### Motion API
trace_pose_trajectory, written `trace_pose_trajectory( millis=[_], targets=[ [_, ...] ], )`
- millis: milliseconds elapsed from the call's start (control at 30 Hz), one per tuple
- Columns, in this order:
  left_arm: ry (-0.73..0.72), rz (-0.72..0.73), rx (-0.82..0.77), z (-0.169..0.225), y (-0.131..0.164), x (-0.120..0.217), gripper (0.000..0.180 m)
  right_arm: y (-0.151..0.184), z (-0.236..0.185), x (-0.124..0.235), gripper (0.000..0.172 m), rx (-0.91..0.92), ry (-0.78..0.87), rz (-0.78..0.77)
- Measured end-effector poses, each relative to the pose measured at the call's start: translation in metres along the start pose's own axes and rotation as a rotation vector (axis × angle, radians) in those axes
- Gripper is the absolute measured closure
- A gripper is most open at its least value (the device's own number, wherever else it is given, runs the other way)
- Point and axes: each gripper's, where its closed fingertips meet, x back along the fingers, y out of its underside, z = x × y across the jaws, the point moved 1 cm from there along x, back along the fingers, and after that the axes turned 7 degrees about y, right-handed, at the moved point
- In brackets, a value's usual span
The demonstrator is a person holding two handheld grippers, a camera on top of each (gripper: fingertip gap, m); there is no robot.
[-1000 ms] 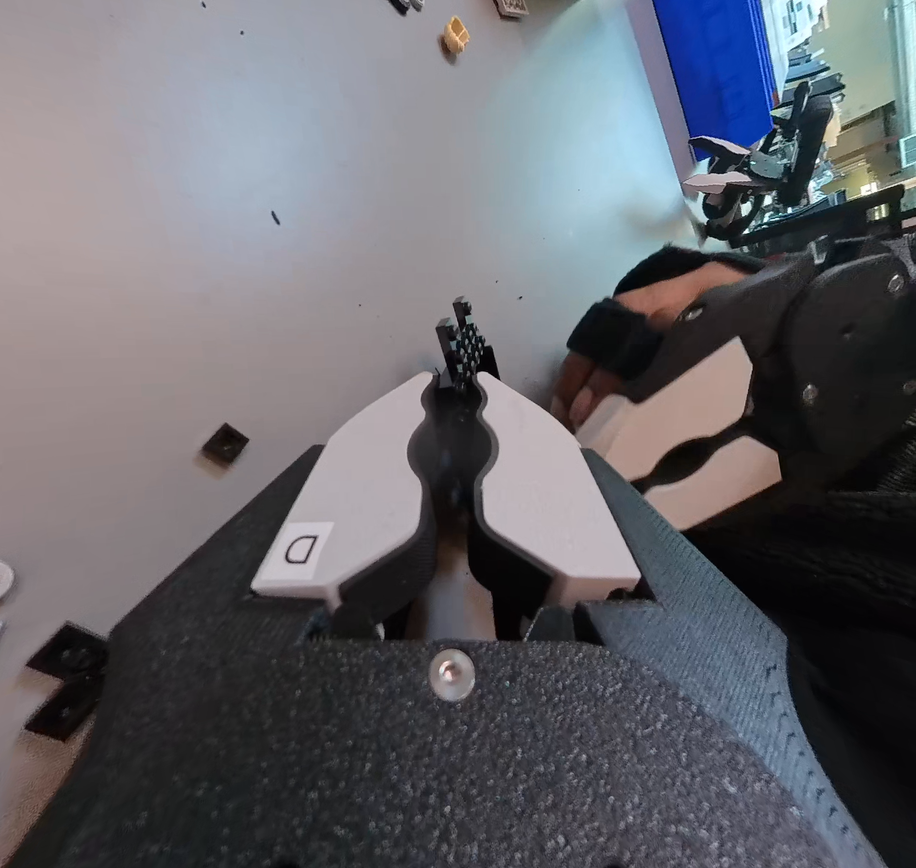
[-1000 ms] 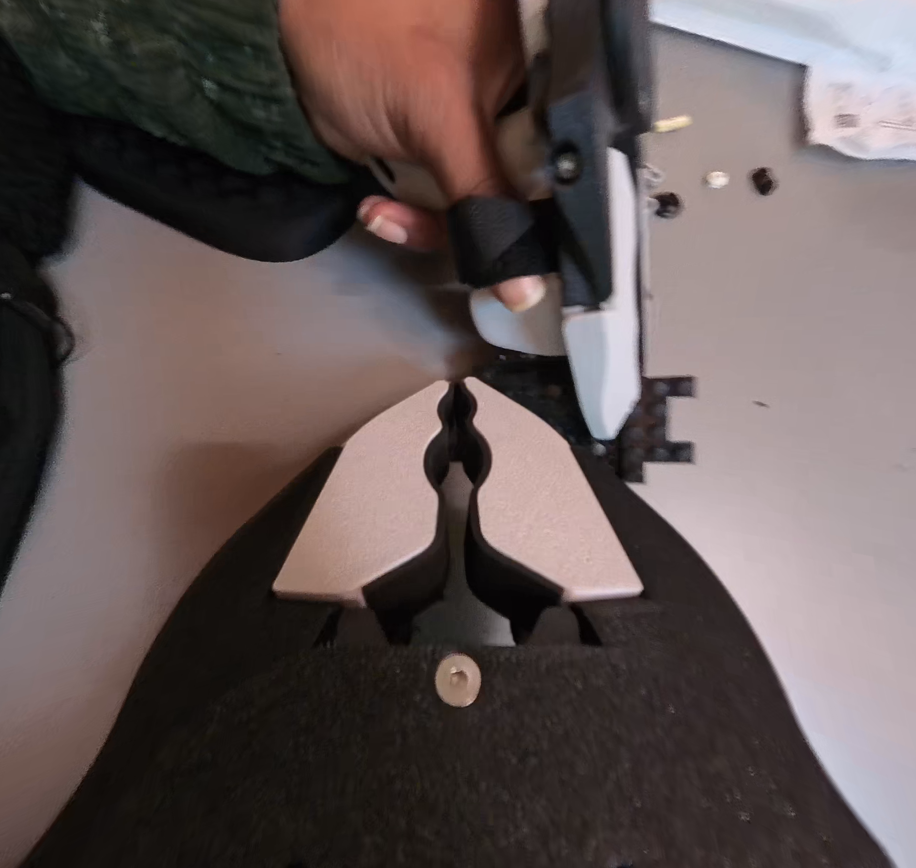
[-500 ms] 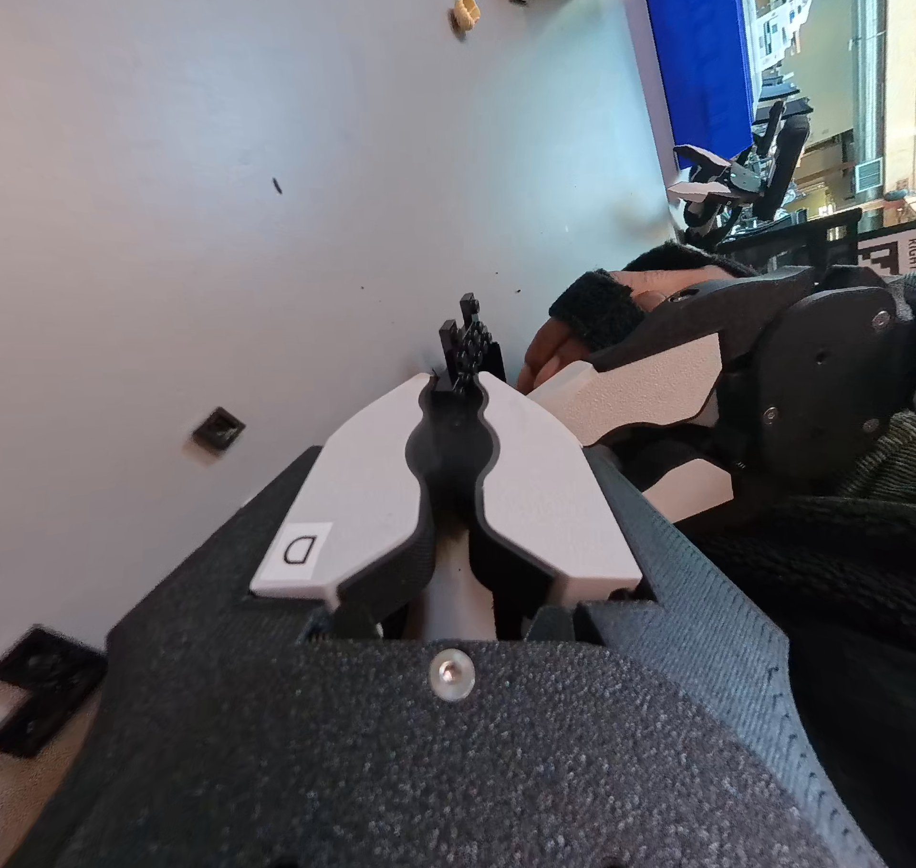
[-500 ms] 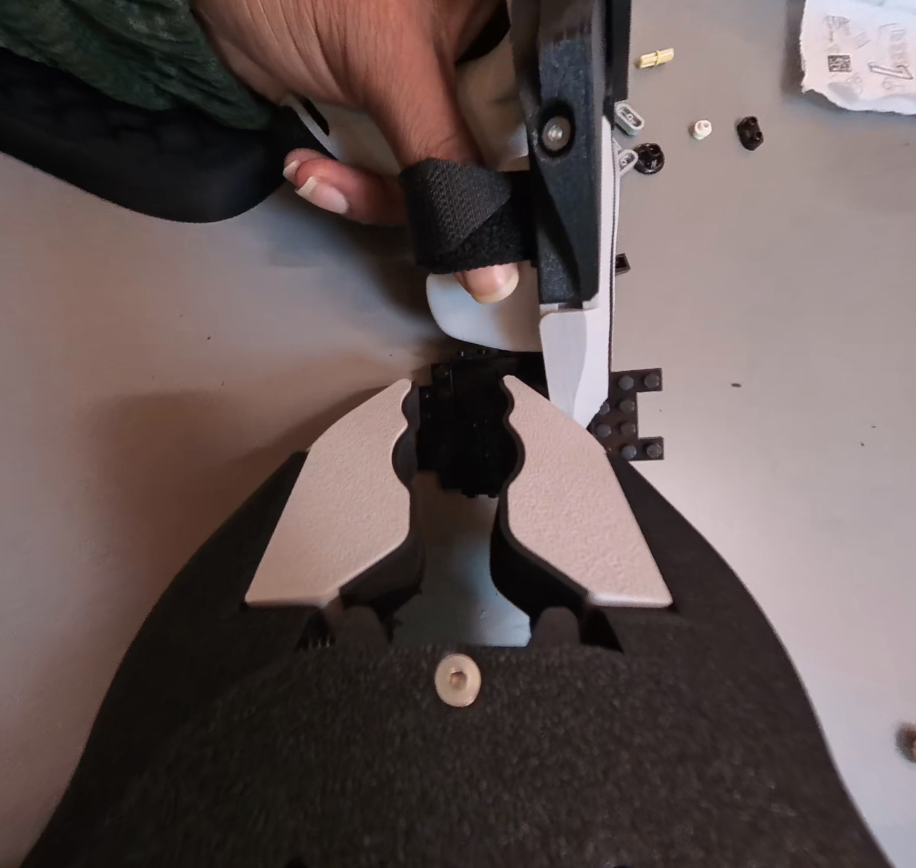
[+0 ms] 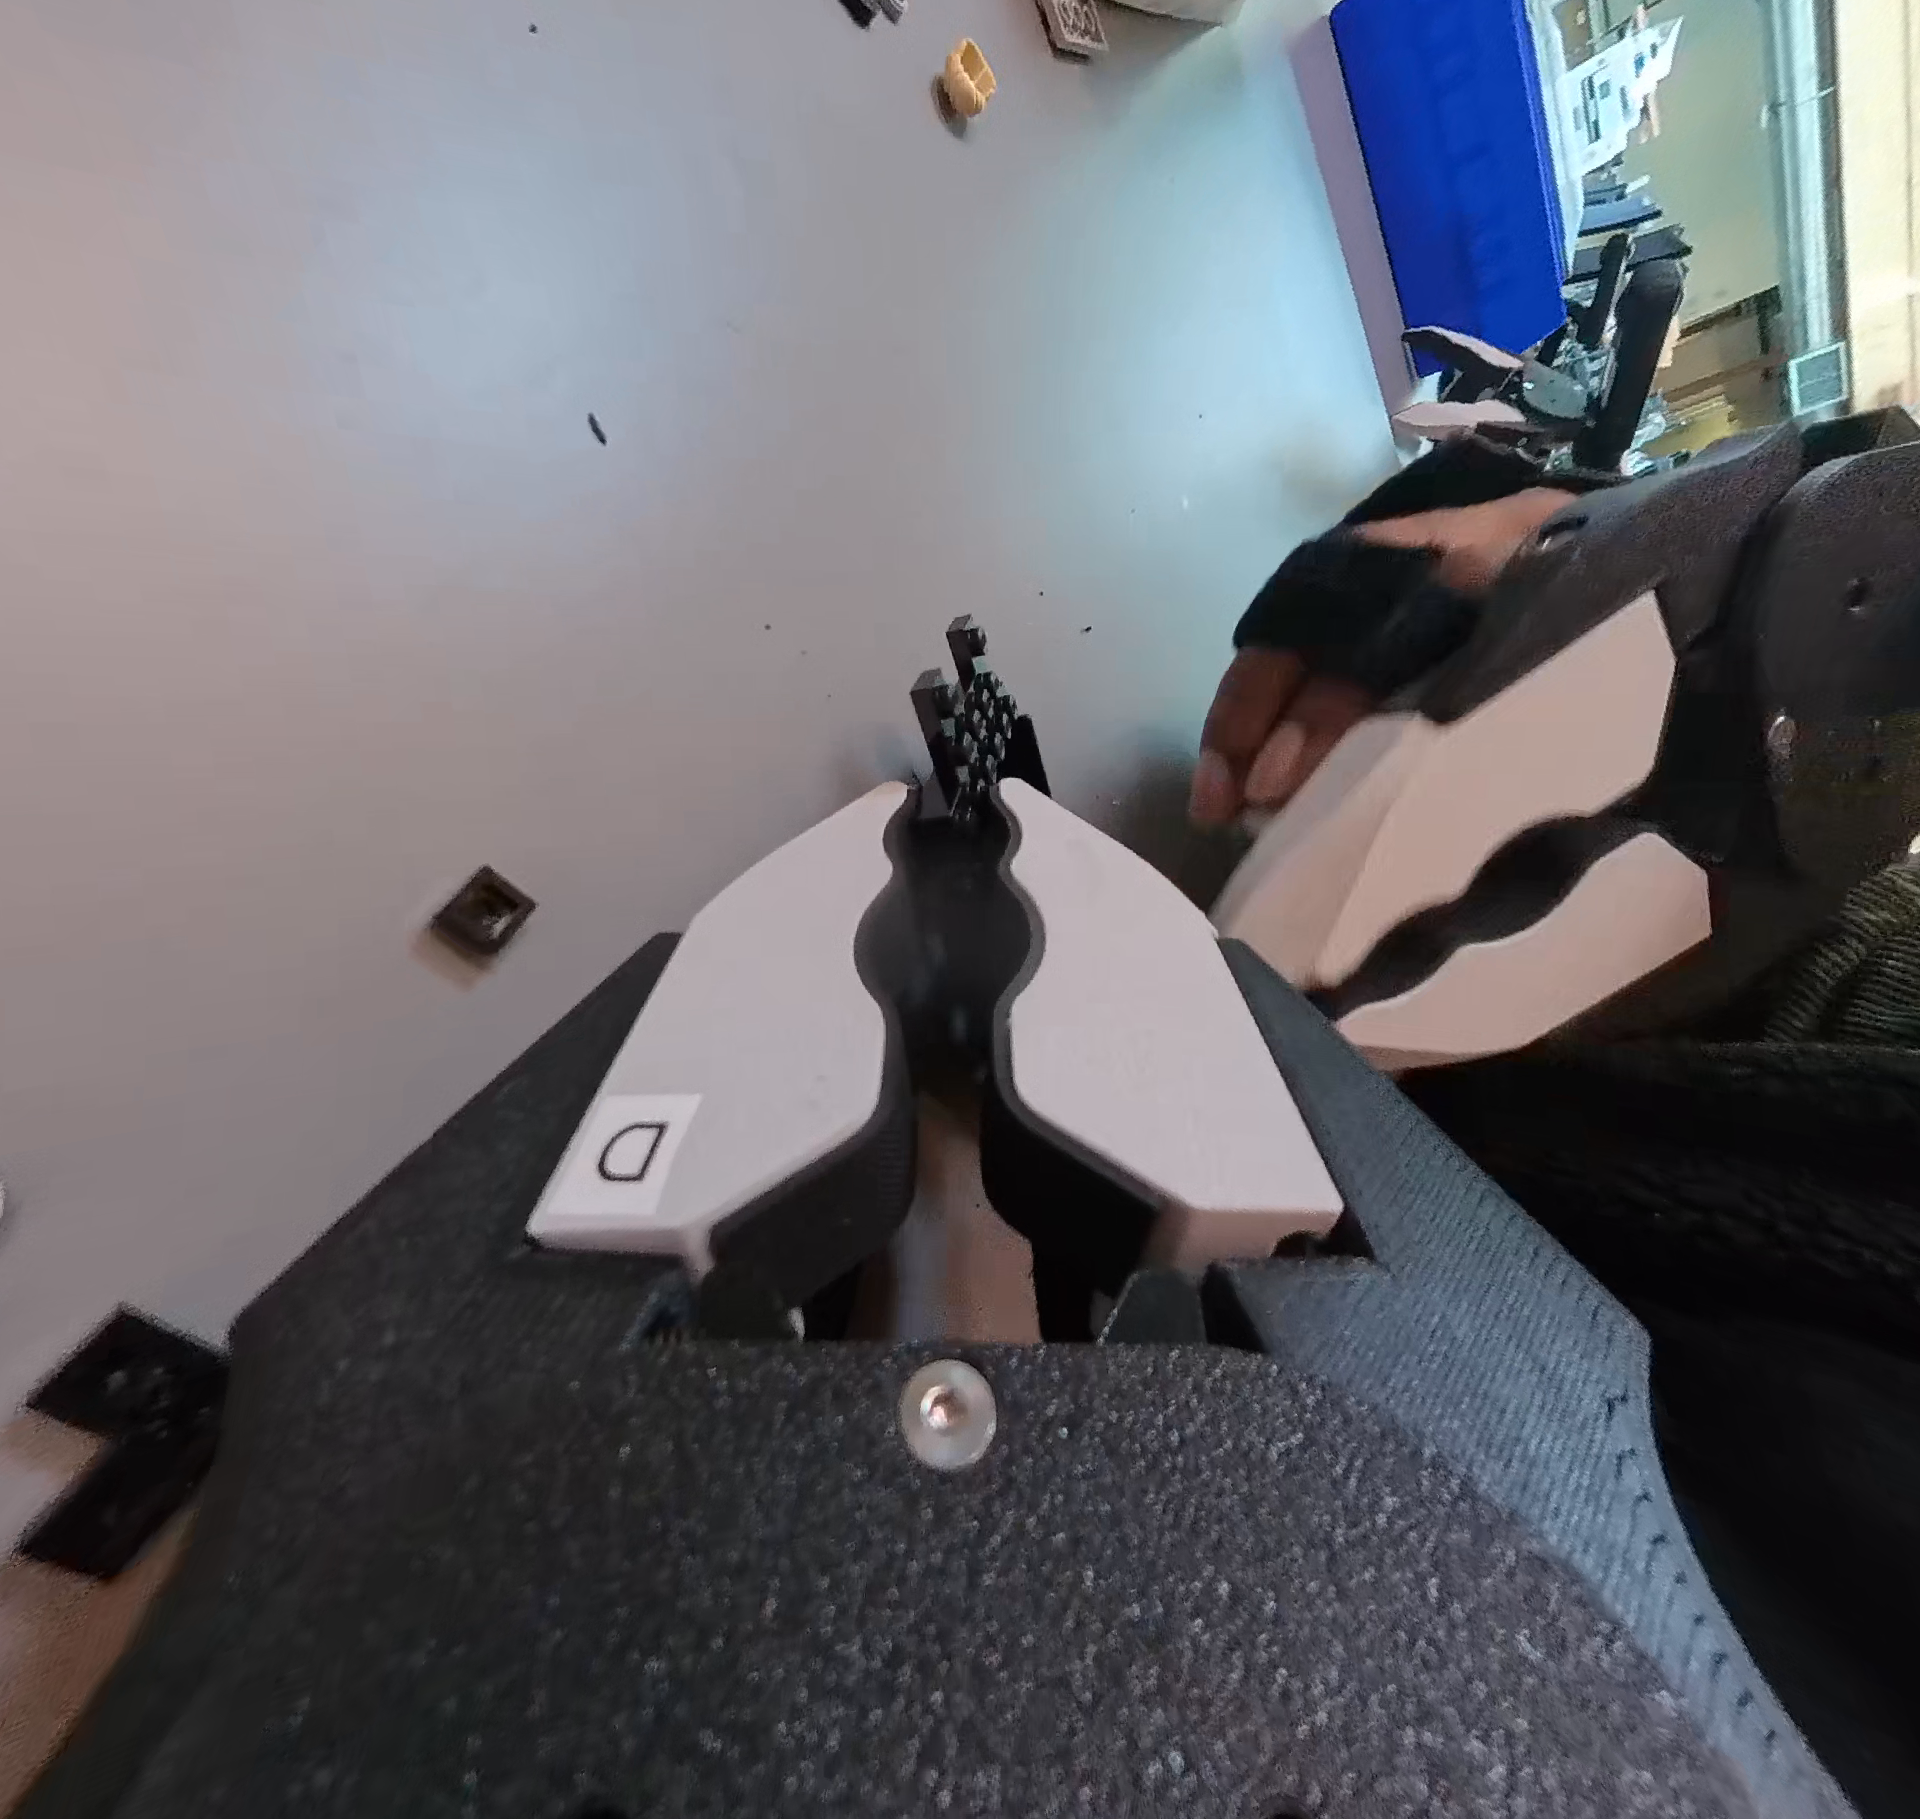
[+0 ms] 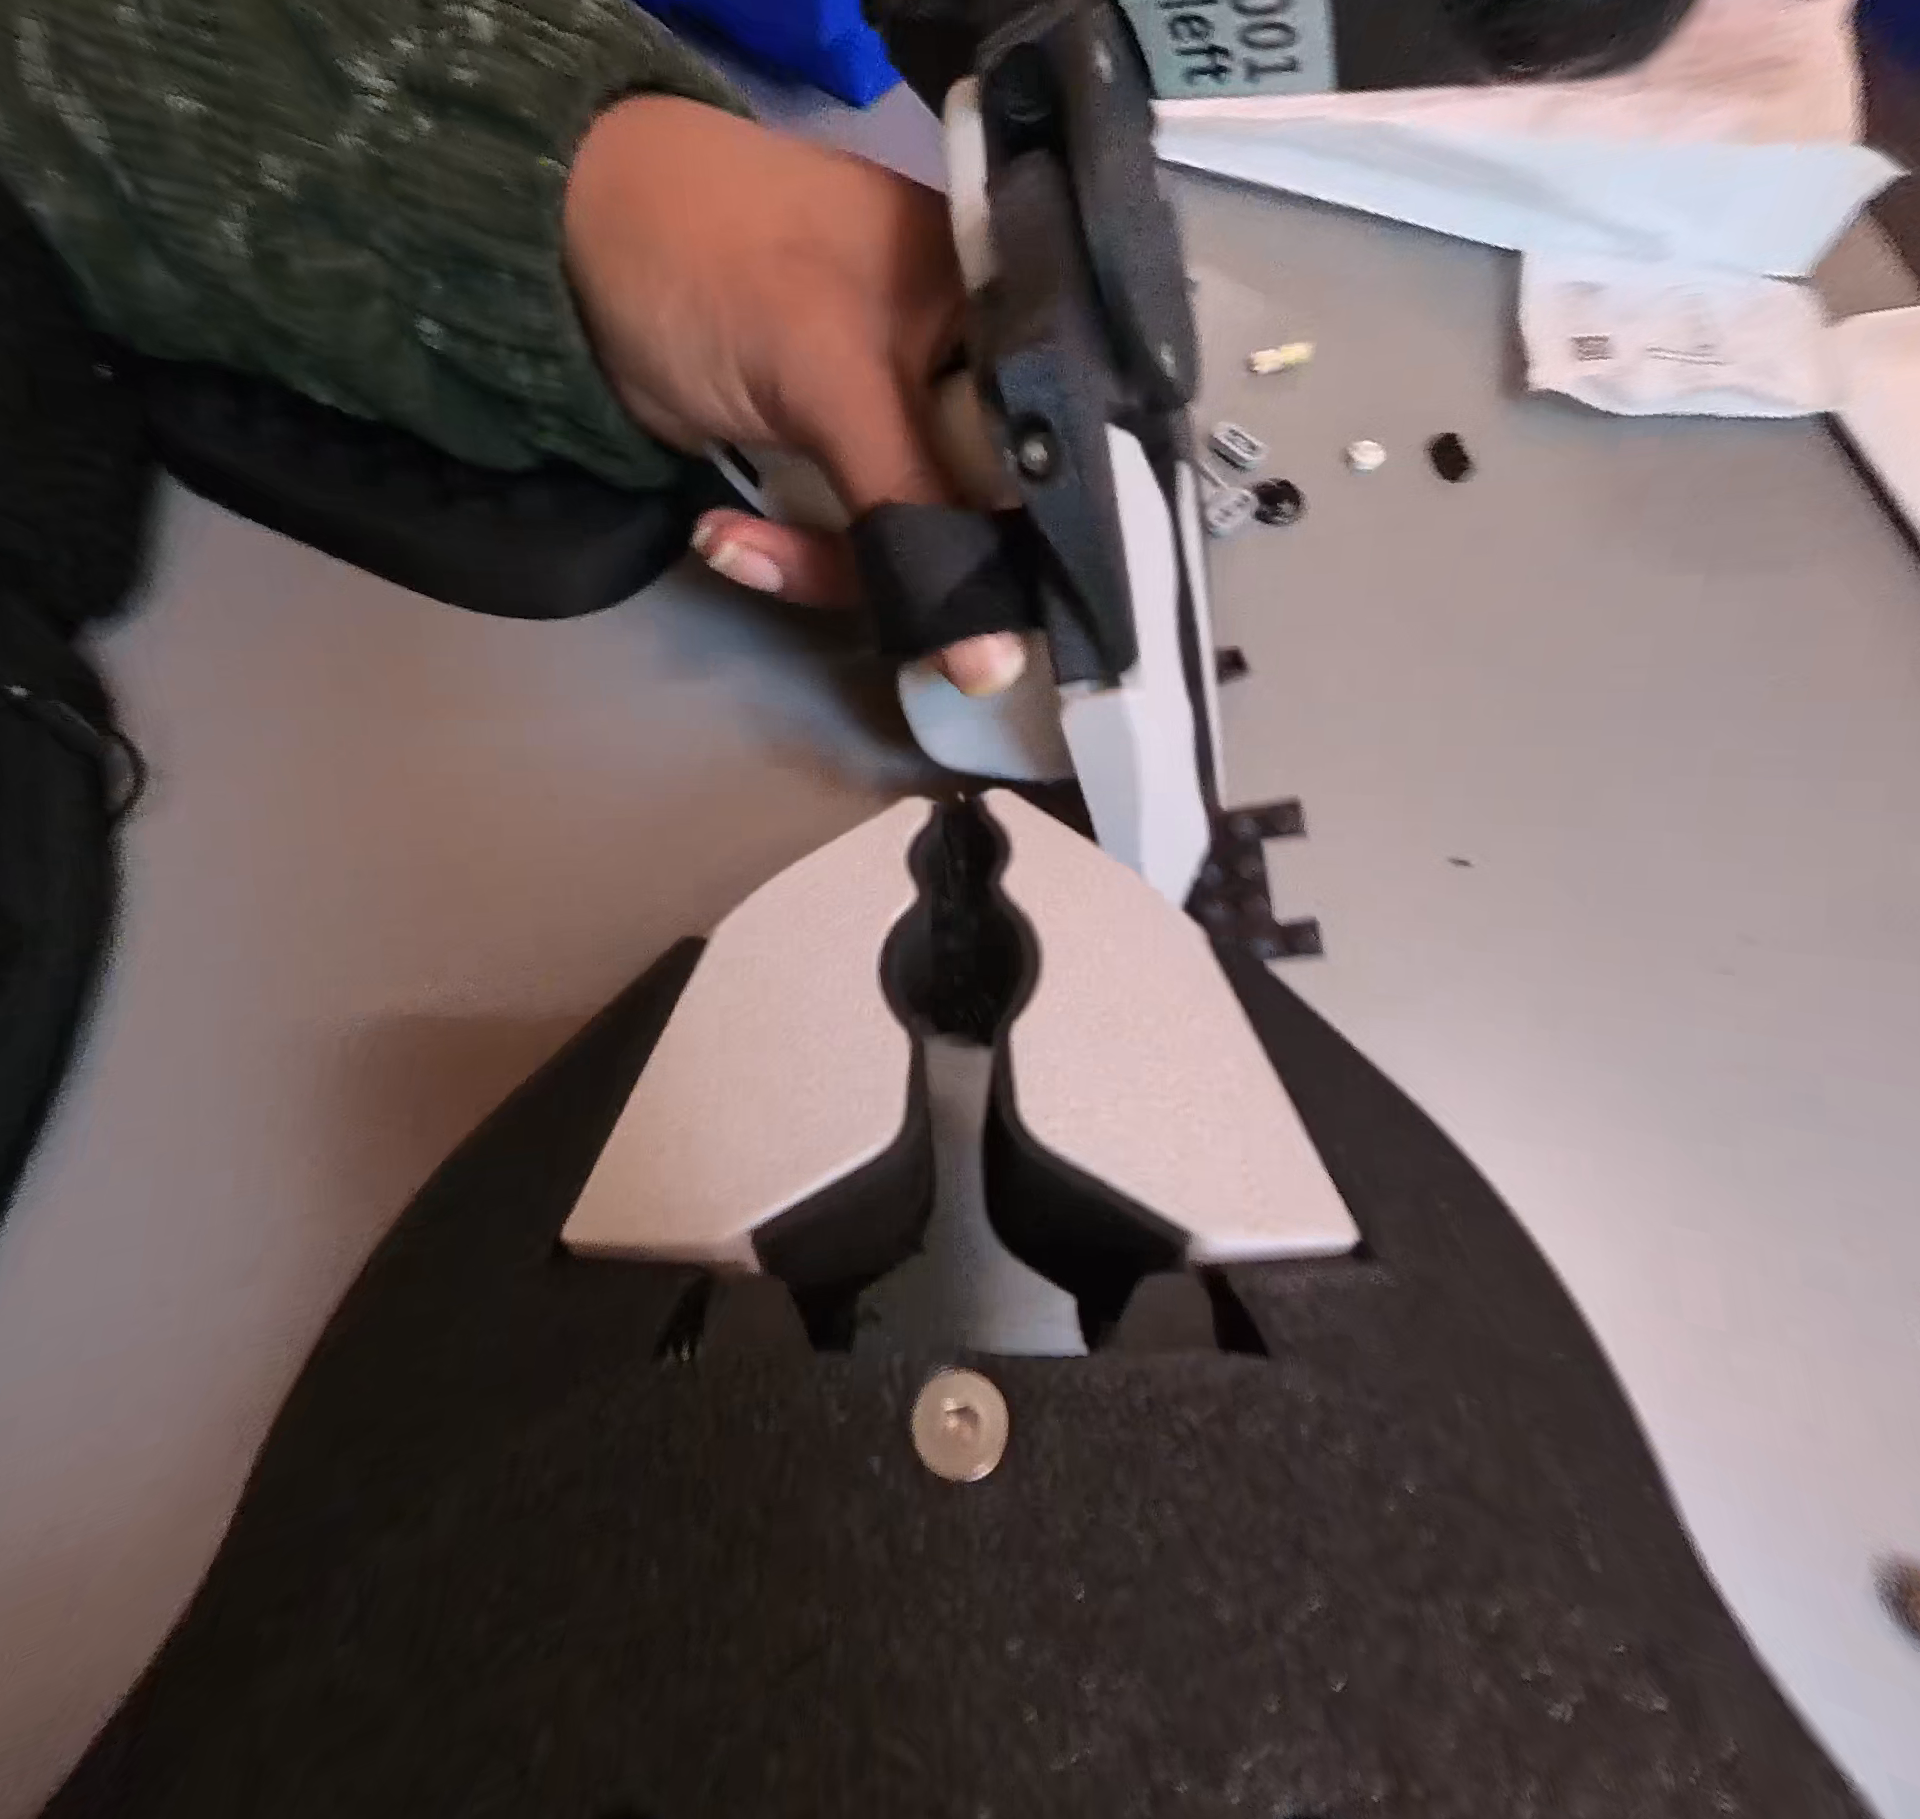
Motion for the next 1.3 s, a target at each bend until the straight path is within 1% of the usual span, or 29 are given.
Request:
trace_pose_trajectory(
  millis=[33,67,133,233,300,367,433,467,533,567,600,633,700,800,867,900,967,1000,1067,1100,1133,1200,1233,1300],
  targets=[
    [0.006,0.007,0.002,0.001,-0.001,0.0,0.171,0.004,0.004,0.003,0.158,0.003,0.031,-0.021],
    [0.018,0.017,0.003,0.002,-0.002,0.0,0.171,0.009,0.006,0.005,0.152,-0.005,0.052,-0.044],
    [0.073,0.066,0.021,0.007,-0.007,0.002,0.171,0.018,0.01,0.008,0.144,-0.055,0.1,-0.041],
    [0.175,0.192,0.089,0.012,-0.022,0.014,0.172,0.026,0.023,0.017,0.13,-0.233,0.176,0.033],
    [0.218,0.283,0.088,0.017,-0.033,0.025,0.172,0.029,0.034,0.024,0.124,-0.337,0.217,0.085],
    [0.259,0.348,0.078,0.023,-0.04,0.033,0.172,0.023,0.042,0.032,0.124,-0.429,0.208,0.164],
    [0.305,0.401,0.05,0.032,-0.046,0.039,0.172,0.014,0.042,0.035,0.127,-0.533,0.127,0.238],
    [0.337,0.422,0.025,0.039,-0.049,0.041,0.171,0.008,0.04,0.036,0.131,-0.59,0.069,0.283],
    [0.377,0.45,-0.028,0.051,-0.051,0.043,0.172,-0.006,0.035,0.04,0.147,-0.697,-0.072,0.395],
    [0.399,0.459,-0.056,0.057,-0.051,0.044,0.172,-0.011,0.034,0.044,0.158,-0.73,-0.127,0.436],
    [0.428,0.459,-0.078,0.063,-0.05,0.045,0.172,-0.014,0.033,0.049,0.16,-0.734,-0.178,0.46],
    [0.455,0.437,-0.104,0.069,-0.048,0.044,0.17,-0.014,0.031,0.054,0.162,-0.719,-0.216,0.45],
    [0.487,0.349,-0.168,0.079,-0.039,0.04,0.168,-0.007,0.028,0.061,0.164,-0.637,-0.251,0.357],
    [0.423,0.165,-0.304,0.082,-0.021,0.031,0.161,0.004,0.018,0.072,0.163,-0.568,-0.364,0.208],
    [0.353,0.047,-0.408,0.081,-0.008,0.024,0.156,0.015,0.008,0.075,0.164,-0.552,-0.475,0.087],
    [0.33,-0.005,-0.477,0.083,0.0,0.022,0.155,0.018,0.002,0.076,0.164,-0.57,-0.547,0.05],
    [0.324,-0.089,-0.653,0.093,0.015,0.021,0.146,0.018,-0.008,0.08,0.164,-0.627,-0.715,0.025],
    [0.319,-0.107,-0.749,0.099,0.022,0.021,0.141,0.017,-0.013,0.082,0.164,-0.643,-0.782,0.03],
    [0.293,-0.096,-0.936,0.11,0.029,0.023,0.126,0.012,-0.02,0.088,0.164,-0.66,-0.908,0.081],
    [0.286,-0.084,-0.991,0.115,0.031,0.023,0.118,0.01,-0.022,0.091,0.164,-0.655,-0.953,0.114],
    [0.279,-0.064,-1.028,0.119,0.031,0.024,0.109,0.007,-0.025,0.094,0.164,-0.646,-0.993,0.153],
    [0.311,-0.026,-1.067,0.132,0.032,0.024,0.095,0.001,-0.03,0.097,0.164,-0.639,-1.053,0.221],
    [0.326,-0.01,-1.087,0.137,0.032,0.023,0.091,-0.003,-0.031,0.097,0.164,-0.643,-1.071,0.252],
    [0.362,-0.027,-1.15,0.146,0.041,0.019,0.087,-0.011,-0.033,0.1,0.164,-0.639,-1.118,0.311]
  ],
)
